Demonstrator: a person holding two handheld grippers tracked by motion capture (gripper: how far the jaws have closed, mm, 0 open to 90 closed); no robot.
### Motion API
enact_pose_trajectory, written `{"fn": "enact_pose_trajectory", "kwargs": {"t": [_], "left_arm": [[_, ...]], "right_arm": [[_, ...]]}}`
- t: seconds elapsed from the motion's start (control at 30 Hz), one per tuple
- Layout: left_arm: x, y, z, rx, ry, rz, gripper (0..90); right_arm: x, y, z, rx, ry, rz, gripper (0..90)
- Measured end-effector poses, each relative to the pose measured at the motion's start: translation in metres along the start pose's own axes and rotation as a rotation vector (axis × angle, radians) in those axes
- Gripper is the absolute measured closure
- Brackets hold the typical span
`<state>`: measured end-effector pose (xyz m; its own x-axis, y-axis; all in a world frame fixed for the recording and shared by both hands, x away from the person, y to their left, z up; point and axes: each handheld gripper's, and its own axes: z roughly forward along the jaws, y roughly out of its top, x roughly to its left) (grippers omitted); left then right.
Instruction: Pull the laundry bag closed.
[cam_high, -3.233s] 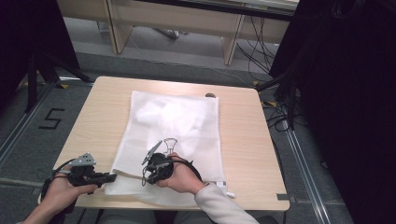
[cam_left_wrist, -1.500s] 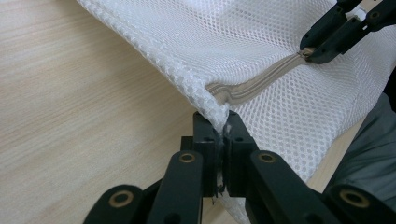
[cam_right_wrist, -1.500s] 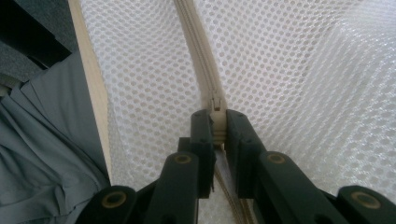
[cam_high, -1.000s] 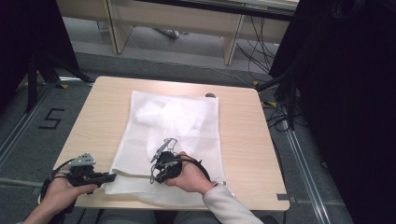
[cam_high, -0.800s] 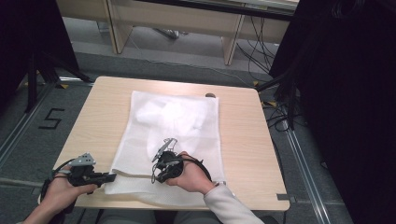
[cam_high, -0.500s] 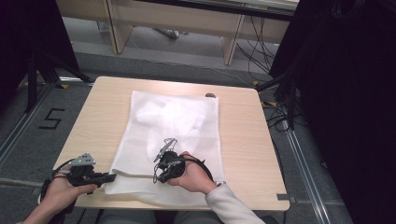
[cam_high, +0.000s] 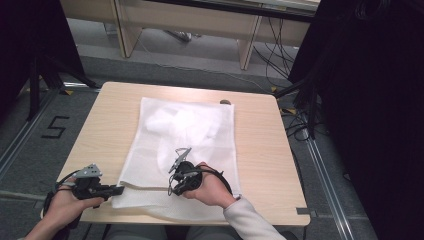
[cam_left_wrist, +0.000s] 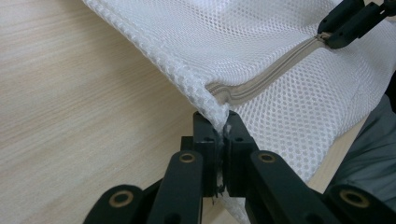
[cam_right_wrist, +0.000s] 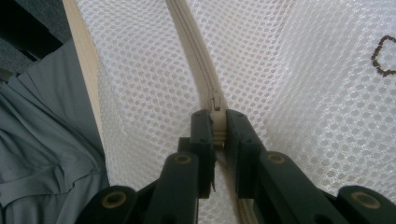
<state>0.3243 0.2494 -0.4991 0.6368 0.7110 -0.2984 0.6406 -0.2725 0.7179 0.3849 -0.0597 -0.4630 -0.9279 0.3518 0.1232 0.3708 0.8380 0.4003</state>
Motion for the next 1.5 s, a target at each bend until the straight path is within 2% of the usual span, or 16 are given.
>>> {"fn": "enact_pose_trajectory", "kwargs": {"t": [0.67,0.73,1.1,1.17,1.2,1.27,1.3,1.33,1.5], "left_arm": [[0.0,0.0,0.0,-0.002,0.002,0.004,85.5],[0.0,0.0,0.0,-0.003,0.006,0.005,85.5],[0.0,0.0,0.0,-0.002,0.007,0.003,85.5],[0.0,0.0,0.0,-0.002,0.006,0.003,85.5],[0.001,0.0,0.0,-0.003,0.006,0.003,85.5],[0.0,0.0,0.0,-0.003,0.006,0.003,85.5],[0.0,0.0,0.0,-0.003,0.006,0.004,85.5],[0.001,0.0,0.0,-0.003,0.005,0.005,85.5],[0.001,0.0,0.0,-0.004,0.004,0.004,85.5]], "right_arm": [[-0.004,-0.007,-0.006,0.001,-0.005,0.012,82.5],[-0.003,-0.007,-0.007,-0.002,0.004,0.036,82.6],[-0.008,-0.013,-0.01,0.002,-0.007,0.022,82.5],[-0.008,-0.013,-0.01,0.003,-0.008,0.025,82.6],[-0.007,-0.013,-0.01,-0.001,0.007,0.036,82.6],[-0.006,-0.013,-0.011,0.001,-0.002,0.048,82.6],[-0.006,-0.013,-0.011,0.001,-0.002,0.048,82.6],[-0.008,-0.014,-0.011,0.002,-0.001,0.027,82.5],[-0.009,-0.015,-0.011,0.007,-0.007,0.029,82.5]]}}
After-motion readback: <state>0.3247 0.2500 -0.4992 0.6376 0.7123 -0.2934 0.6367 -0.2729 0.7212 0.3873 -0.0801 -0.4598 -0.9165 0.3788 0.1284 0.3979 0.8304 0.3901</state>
